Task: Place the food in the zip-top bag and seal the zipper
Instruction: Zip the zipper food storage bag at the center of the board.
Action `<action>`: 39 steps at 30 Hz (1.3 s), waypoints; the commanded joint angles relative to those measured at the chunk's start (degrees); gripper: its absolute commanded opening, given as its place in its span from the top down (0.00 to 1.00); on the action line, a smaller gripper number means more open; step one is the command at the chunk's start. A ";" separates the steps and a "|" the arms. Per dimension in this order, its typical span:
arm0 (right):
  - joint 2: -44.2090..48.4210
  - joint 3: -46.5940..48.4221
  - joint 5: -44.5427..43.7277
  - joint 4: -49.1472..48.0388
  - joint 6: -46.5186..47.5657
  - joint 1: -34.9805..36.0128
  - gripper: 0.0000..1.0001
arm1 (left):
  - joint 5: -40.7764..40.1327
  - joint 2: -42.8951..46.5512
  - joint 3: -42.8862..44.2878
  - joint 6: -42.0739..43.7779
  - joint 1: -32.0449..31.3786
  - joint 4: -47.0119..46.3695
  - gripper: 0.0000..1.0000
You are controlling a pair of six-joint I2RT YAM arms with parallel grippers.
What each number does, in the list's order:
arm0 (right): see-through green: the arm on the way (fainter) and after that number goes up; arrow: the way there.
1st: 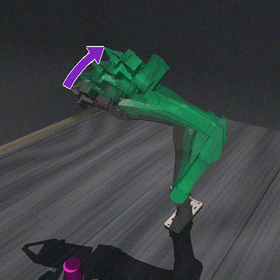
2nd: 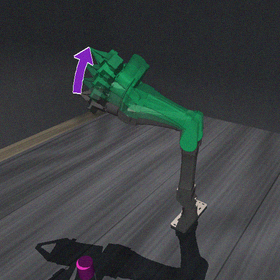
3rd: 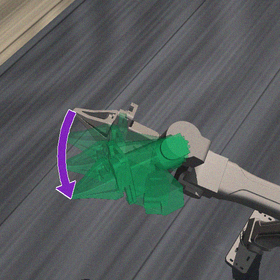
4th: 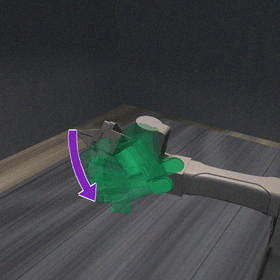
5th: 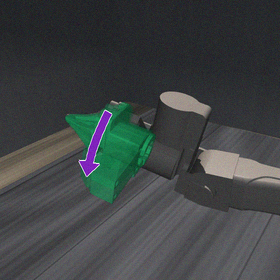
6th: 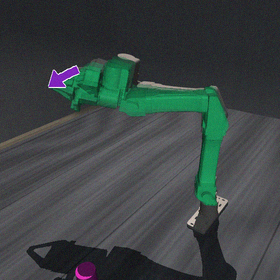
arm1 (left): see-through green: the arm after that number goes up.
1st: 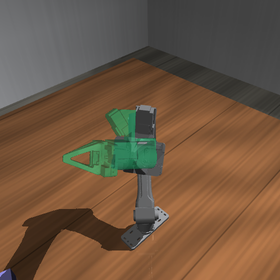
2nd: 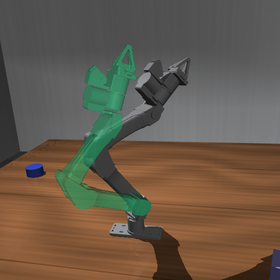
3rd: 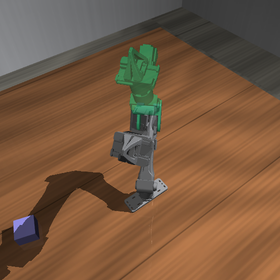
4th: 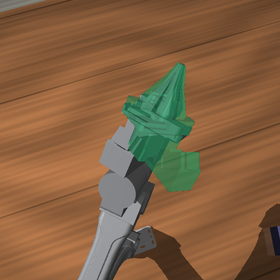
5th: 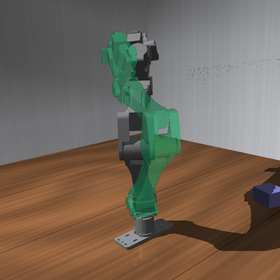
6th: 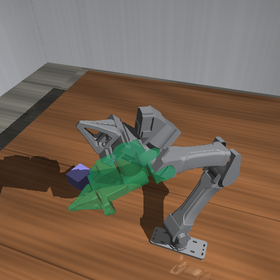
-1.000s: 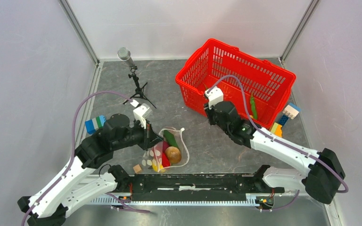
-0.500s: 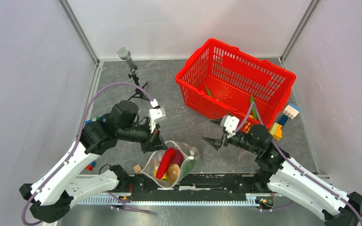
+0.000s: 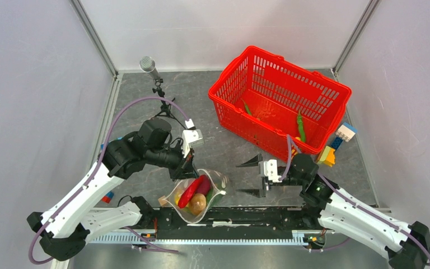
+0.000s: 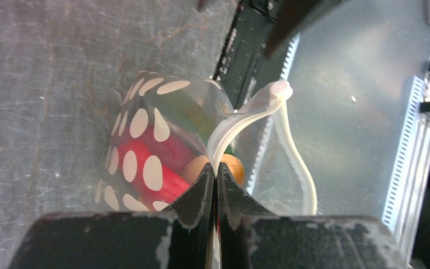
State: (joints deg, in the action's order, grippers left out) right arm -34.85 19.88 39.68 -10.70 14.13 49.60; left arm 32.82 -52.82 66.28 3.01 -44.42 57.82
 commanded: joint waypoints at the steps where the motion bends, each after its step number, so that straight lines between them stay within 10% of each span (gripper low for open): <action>1: -0.14 -0.12 -10.41 -6.76 -1.28 7.70 0.20 | -2.97 1.71 1.28 -2.39 0.04 -6.87 0.92; 39: -16.70 -8.55 -25.87 -43.82 -10.53 15.36 0.55 | -6.02 6.06 -5.08 -7.29 0.04 -12.42 0.90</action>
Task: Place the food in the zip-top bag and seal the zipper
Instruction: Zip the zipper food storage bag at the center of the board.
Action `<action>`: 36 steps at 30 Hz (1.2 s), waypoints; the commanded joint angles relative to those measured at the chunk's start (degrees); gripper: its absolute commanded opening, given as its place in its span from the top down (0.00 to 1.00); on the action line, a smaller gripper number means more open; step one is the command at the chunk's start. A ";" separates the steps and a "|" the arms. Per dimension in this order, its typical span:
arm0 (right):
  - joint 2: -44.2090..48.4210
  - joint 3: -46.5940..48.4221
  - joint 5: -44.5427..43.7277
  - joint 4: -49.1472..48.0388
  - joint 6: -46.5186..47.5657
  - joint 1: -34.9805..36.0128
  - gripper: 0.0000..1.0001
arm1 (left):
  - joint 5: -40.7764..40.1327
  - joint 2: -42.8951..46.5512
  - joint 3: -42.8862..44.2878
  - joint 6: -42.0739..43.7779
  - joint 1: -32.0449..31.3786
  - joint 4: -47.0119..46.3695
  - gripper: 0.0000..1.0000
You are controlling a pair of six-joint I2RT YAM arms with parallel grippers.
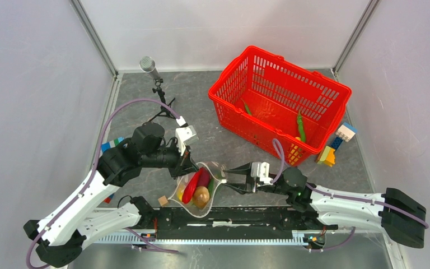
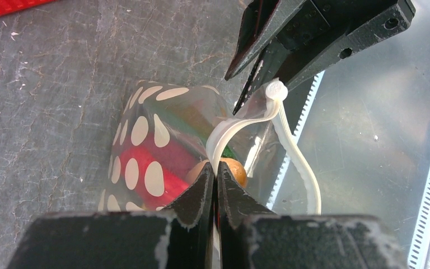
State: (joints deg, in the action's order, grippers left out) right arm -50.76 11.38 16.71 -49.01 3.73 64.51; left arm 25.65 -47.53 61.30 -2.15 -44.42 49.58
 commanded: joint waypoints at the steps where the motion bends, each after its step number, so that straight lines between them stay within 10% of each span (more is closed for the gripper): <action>1: -0.91 -0.05 -3.08 -5.48 -0.04 0.40 0.57 | 1.07 0.85 -0.19 -2.24 0.04 -4.31 0.90; 14: -1.41 -2.83 -3.18 -7.10 -0.53 0.67 0.41 | 0.62 1.65 -0.47 -2.42 0.04 -4.93 0.90; 25: -5.22 -4.00 -3.49 -14.12 -1.74 0.66 0.73 | 0.94 2.09 -1.09 -2.77 0.04 -5.66 0.90; 36: -5.95 -3.71 -3.50 -16.05 -3.03 0.60 0.85 | 0.85 1.47 -2.14 -3.25 0.04 -6.70 0.90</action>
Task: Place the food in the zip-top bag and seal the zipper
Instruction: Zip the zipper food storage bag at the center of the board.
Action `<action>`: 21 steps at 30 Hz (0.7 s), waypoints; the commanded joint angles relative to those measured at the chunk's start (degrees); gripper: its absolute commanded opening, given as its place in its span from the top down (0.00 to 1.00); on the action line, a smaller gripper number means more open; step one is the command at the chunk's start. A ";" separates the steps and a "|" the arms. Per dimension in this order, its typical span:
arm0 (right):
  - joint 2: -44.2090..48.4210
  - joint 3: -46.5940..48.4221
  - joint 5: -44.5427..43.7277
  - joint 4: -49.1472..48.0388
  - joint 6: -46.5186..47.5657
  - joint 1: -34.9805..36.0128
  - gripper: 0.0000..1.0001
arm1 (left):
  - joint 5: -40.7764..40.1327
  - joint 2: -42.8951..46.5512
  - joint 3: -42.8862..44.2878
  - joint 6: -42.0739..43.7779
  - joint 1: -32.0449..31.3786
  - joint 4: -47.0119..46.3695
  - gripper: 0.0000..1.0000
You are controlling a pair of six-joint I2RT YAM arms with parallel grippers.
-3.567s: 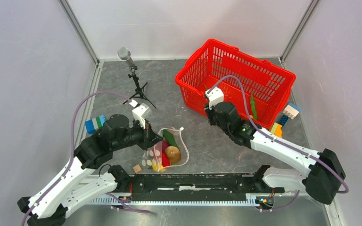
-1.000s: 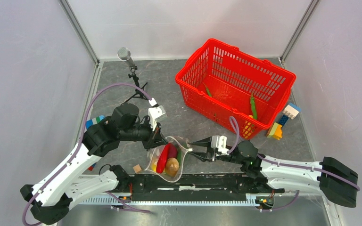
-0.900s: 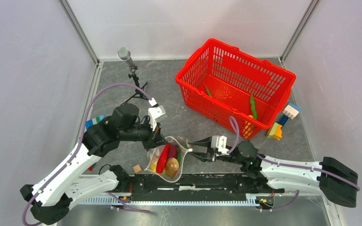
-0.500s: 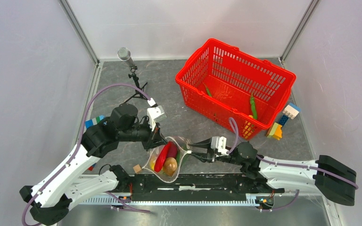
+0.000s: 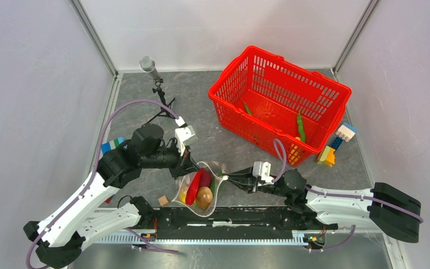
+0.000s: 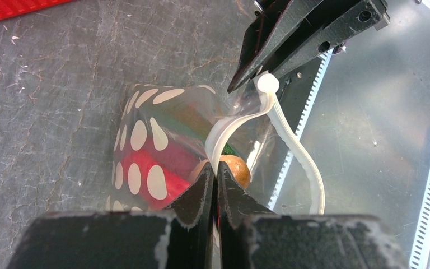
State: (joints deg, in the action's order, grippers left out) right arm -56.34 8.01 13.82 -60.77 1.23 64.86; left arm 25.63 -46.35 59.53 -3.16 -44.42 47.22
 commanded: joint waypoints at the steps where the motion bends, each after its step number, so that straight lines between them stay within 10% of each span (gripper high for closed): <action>1: -0.53 -0.21 -0.58 -3.95 -0.56 0.27 0.87 | 0.83 0.34 -0.45 -2.29 0.08 -4.45 0.90; 7: 0.79 -0.52 -1.93 -1.88 0.02 0.26 1.00 | -1.81 0.91 -0.64 -2.30 0.04 -4.31 0.90; 21: 10.17 4.94 -9.23 19.76 0.08 0.28 1.00 | -20.45 -0.12 2.05 -0.18 0.06 3.49 0.48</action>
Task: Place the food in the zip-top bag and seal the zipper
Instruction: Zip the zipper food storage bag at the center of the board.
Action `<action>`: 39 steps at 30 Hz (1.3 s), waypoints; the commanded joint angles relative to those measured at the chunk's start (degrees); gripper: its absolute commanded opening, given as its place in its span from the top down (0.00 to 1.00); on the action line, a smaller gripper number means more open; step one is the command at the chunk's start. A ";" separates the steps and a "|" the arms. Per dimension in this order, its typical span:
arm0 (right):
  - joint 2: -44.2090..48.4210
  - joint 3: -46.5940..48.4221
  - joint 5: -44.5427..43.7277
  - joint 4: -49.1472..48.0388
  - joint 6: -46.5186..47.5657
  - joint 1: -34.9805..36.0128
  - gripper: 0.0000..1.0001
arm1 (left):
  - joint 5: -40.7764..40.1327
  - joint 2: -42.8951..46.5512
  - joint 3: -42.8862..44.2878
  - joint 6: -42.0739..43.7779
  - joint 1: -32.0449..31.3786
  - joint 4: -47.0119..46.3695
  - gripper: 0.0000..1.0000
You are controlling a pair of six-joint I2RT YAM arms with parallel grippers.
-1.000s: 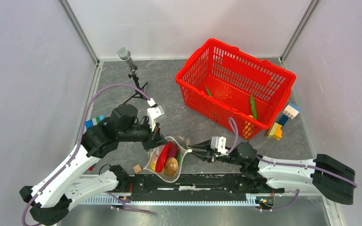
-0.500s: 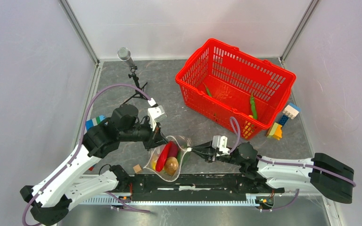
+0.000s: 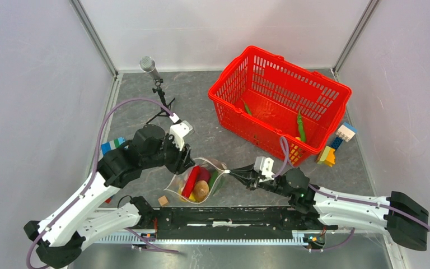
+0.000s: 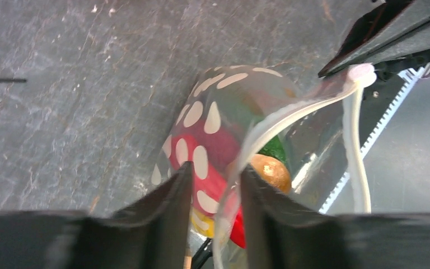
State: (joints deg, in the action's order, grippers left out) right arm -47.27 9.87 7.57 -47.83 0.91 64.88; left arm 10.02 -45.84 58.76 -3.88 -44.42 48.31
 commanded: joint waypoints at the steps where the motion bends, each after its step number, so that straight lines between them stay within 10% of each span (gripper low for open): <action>1: 1.20 3.27 -2.87 6.91 0.26 0.24 1.00 | -4.58 -0.40 3.51 0.54 0.05 2.11 0.42; 8: 0.54 7.42 -0.32 10.21 -1.57 0.20 1.00 | 1.51 1.40 9.93 2.06 0.04 -4.13 0.15; 17: 1.16 8.42 1.56 10.45 -4.20 0.16 1.00 | 19.99 -6.88 8.71 3.50 -2.54 -15.89 0.20; 25: 1.04 7.63 0.58 10.24 -4.15 0.16 1.00 | 6.60 -11.71 8.56 7.92 -18.28 -14.89 0.22; 39: 0.38 6.04 0.70 7.88 -5.97 -1.75 1.00 | -13.94 -14.93 4.95 9.90 -27.35 -14.00 0.29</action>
State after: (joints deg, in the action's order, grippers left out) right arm -46.87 15.90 7.92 -36.45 -3.84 63.88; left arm 3.95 -59.57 63.96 2.76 -70.04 35.14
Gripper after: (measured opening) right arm 0.004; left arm 0.710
